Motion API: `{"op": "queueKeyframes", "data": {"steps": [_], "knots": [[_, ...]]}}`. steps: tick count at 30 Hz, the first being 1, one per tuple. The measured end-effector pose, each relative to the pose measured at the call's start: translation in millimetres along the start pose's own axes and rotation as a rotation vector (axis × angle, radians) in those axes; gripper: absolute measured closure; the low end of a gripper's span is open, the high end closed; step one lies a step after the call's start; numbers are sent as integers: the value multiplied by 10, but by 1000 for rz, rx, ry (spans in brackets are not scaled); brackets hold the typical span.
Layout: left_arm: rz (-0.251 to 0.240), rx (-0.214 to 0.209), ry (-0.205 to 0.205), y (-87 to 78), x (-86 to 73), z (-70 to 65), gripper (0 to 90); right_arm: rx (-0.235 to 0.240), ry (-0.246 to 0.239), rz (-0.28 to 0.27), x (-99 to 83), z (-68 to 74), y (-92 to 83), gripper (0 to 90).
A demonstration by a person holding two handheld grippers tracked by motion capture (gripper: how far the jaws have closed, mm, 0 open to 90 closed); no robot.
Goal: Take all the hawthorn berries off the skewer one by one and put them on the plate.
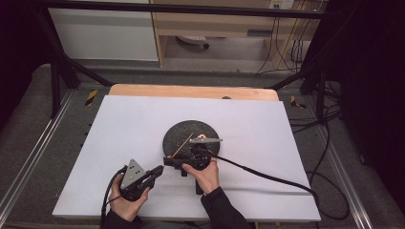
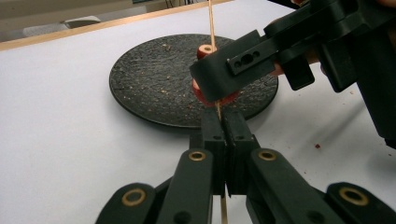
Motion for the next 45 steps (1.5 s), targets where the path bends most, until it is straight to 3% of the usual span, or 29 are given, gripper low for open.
{"op": "queueKeyframes", "data": {"steps": [7, 25, 45], "knots": [[2, 1, 3, 4, -6, -3, 885, 32, 24, 11, -8, 32, -5, 611], [-15, 0, 1, -29, 25, -2, 885, 19, 39, -4, 95, -2, -48, 621], [-32, -3, -3, -76, 63, 8, 885, -42, 18, -27, 305, -136, -152, 622]]}}
Point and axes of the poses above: each handheld gripper's, and its own axes: y roughly forward along the jaws, x roughly out of its top, z roughly to its left, the point moved 8 cm from there along y, roughly forward along the jaws, and after that the axes turned 8 degrees about -y, right-handed, at the moved point
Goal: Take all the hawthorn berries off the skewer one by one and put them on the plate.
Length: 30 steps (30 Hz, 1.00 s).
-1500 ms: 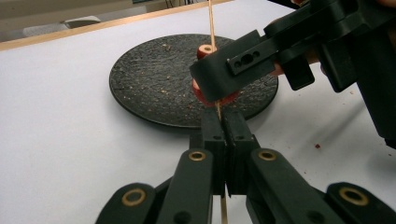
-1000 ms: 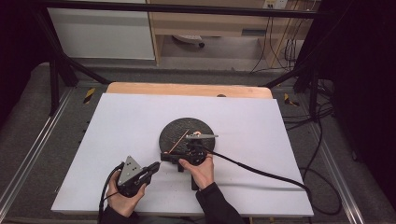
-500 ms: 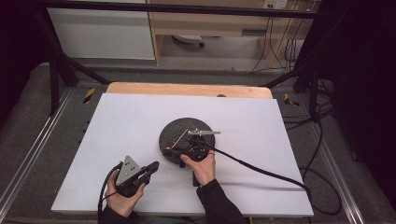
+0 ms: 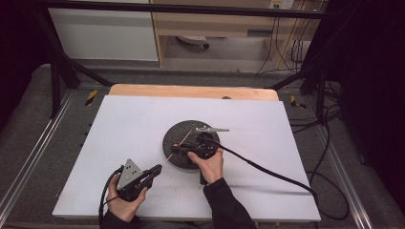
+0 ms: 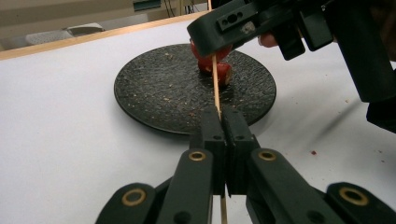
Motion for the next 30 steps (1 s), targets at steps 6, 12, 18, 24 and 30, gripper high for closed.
{"op": "queueKeyframes", "data": {"steps": [6, 12, 18, 24, 30], "knots": [[-4, 0, -2, -8, 7, 1, 885, -15, -3, -6, 58, -36, -27, 623], [-6, 0, -2, -16, 13, 6, 885, -35, -10, -13, 125, -86, -58, 623], [-10, -1, -2, -21, 22, 3, 885, -55, -12, -22, 208, -151, -105, 623], [-11, 1, -1, -28, 25, 8, 885, -75, -14, -29, 277, -220, -124, 623], [-11, 2, -3, -31, 25, 12, 885, -104, -24, -40, 344, -297, -151, 623]]}}
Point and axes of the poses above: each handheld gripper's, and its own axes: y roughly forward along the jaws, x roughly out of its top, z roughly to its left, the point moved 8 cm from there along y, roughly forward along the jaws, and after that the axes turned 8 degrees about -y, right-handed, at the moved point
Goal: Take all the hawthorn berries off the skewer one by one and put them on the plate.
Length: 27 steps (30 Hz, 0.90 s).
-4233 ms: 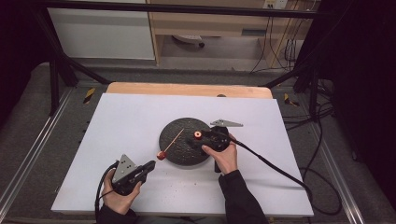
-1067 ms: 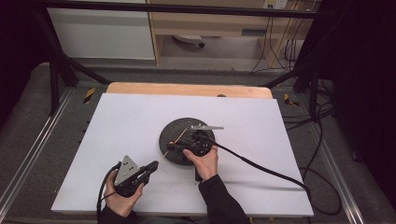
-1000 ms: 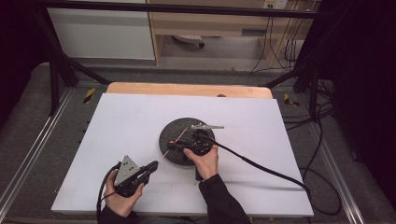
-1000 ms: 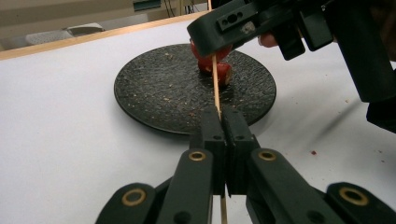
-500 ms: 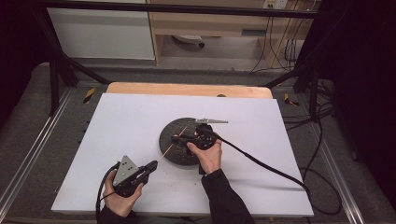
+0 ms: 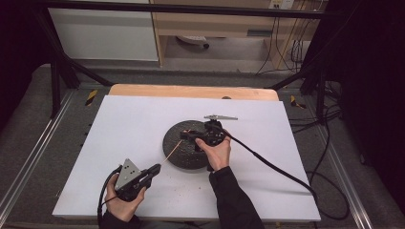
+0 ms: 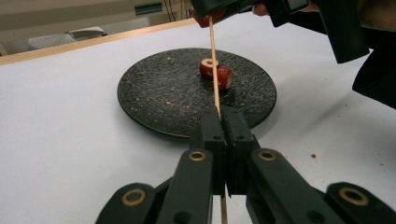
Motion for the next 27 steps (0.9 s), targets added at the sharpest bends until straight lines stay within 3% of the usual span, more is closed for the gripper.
{"op": "queueKeyframes", "data": {"steps": [4, 15, 27], "knots": [[3, 1, -1, 0, -5, 7, 885, -39, -7, -15, 57, -86, -27, 624], [5, 5, -5, -6, -4, 31, 885, -90, -22, -32, 189, -268, -101, 624], [16, 10, -10, -3, -23, 56, 885, -119, -11, -19, 80, -418, -68, 624]]}}
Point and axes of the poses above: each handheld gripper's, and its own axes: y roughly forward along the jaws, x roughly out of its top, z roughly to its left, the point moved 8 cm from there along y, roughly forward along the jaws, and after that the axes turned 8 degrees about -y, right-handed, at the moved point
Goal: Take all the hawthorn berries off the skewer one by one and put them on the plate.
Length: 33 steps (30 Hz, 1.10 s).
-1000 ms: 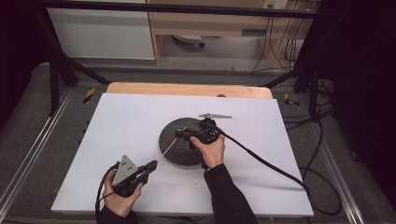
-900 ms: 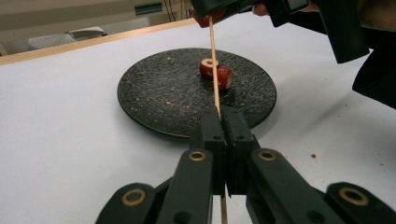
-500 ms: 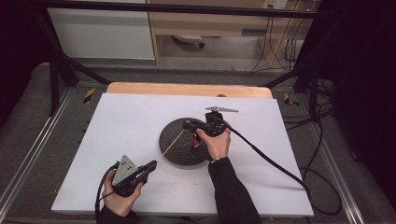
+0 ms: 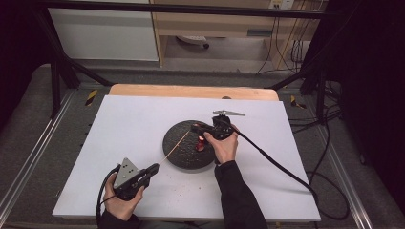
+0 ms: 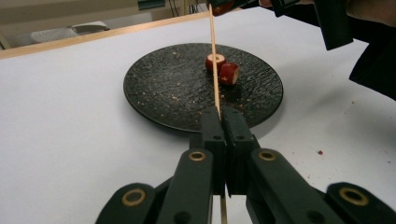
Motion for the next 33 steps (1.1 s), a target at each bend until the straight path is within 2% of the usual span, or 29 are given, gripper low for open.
{"op": "queueKeyframes", "data": {"steps": [6, 10, 17, 23, 27, 33], "knots": [[-6, 5, -6, -9, 14, 22, 885, -6, 0, 2, -4, -40, 5, 623], [-11, 11, -8, -18, 23, 38, 885, 9, -6, 29, -146, 8, 94, 623], [-7, 16, -8, -13, 18, 54, 885, 14, -24, 116, -477, 43, 289, 621], [-2, 17, -14, -4, 10, 58, 885, 25, -50, 174, -655, 54, 365, 618], [0, 18, -16, 2, 6, 62, 885, 35, -58, 192, -695, 62, 376, 596], [3, 20, -19, 2, 4, 74, 885, 38, -94, 163, -619, 98, 298, 539]]}}
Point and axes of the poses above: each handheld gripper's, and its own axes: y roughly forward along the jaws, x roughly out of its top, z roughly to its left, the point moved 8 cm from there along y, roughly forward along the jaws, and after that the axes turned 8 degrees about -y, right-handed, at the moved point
